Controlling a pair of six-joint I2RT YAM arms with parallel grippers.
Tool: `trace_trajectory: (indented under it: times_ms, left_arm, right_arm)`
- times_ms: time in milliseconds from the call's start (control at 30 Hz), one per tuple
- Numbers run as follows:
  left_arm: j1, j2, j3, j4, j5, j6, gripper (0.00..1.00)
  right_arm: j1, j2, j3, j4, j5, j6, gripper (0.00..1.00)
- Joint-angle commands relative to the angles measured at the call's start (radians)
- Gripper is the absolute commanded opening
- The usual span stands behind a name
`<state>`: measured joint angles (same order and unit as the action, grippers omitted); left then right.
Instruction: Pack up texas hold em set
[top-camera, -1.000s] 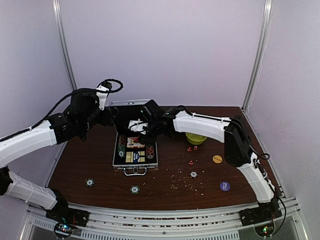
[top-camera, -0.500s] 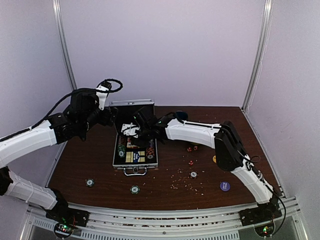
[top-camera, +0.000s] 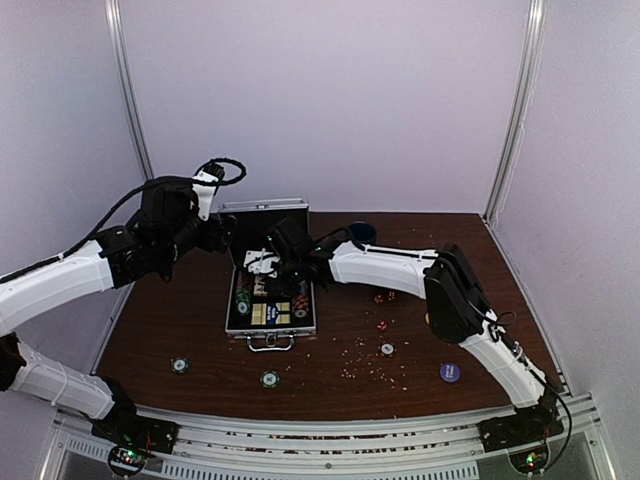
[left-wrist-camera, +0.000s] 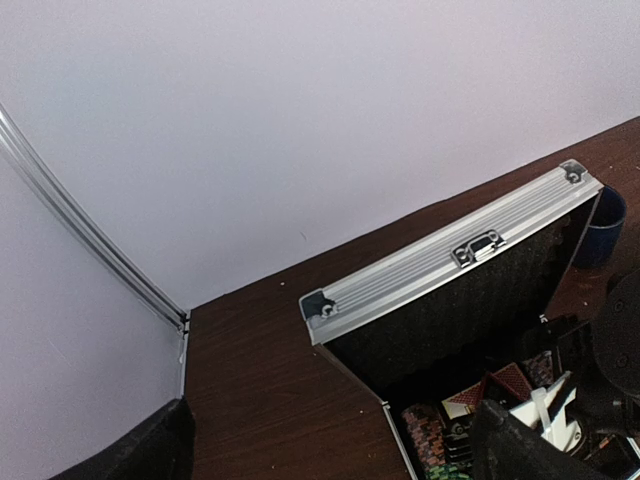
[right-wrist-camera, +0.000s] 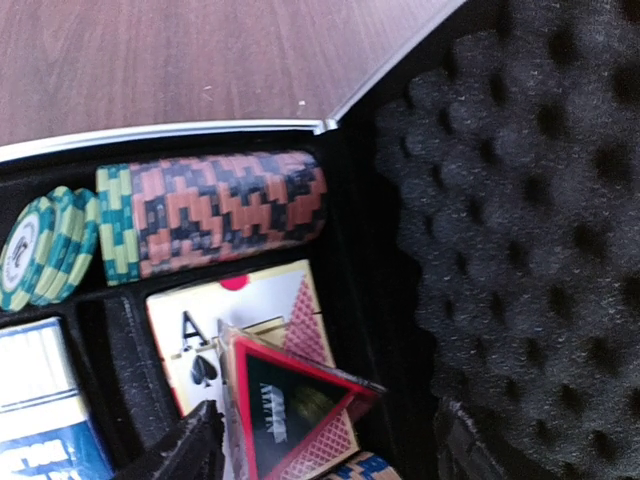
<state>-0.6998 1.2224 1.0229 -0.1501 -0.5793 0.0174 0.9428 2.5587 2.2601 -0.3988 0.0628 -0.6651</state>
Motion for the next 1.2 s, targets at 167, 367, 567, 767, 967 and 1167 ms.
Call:
trace_trajectory:
  times_ms: [167, 367, 567, 767, 967, 1167]
  left_arm:
    - [0.008, 0.0, 0.006, 0.044, 0.014, -0.005, 0.98]
    - [0.007, -0.007, 0.001, 0.049, 0.005, -0.007, 0.98]
    - [0.007, -0.009, 0.0, 0.049, -0.002, -0.007, 0.98]
    - [0.007, -0.003, -0.004, 0.052, -0.003, -0.002, 0.98]
    - [0.007, 0.018, -0.001, 0.051, 0.008, 0.004, 0.98]
    - [0.007, 0.036, -0.002, 0.05, 0.116, 0.029, 0.95]
  right_arm:
    - [0.006, -0.034, 0.003, -0.015, -0.031, 0.02, 0.8]
    - [0.009, -0.19, -0.055, -0.094, -0.189, 0.072, 0.81]
    - [-0.006, -0.417, -0.306, -0.174, -0.524, 0.127, 0.8]
    - [-0.049, -0.571, -0.516, -0.189, -0.917, 0.254, 0.77]
    - [-0.061, -0.646, -0.625, -0.163, -1.106, 0.343, 0.74]
    - [-0.079, -0.676, -0.665, -0.128, -1.242, 0.406, 0.74]
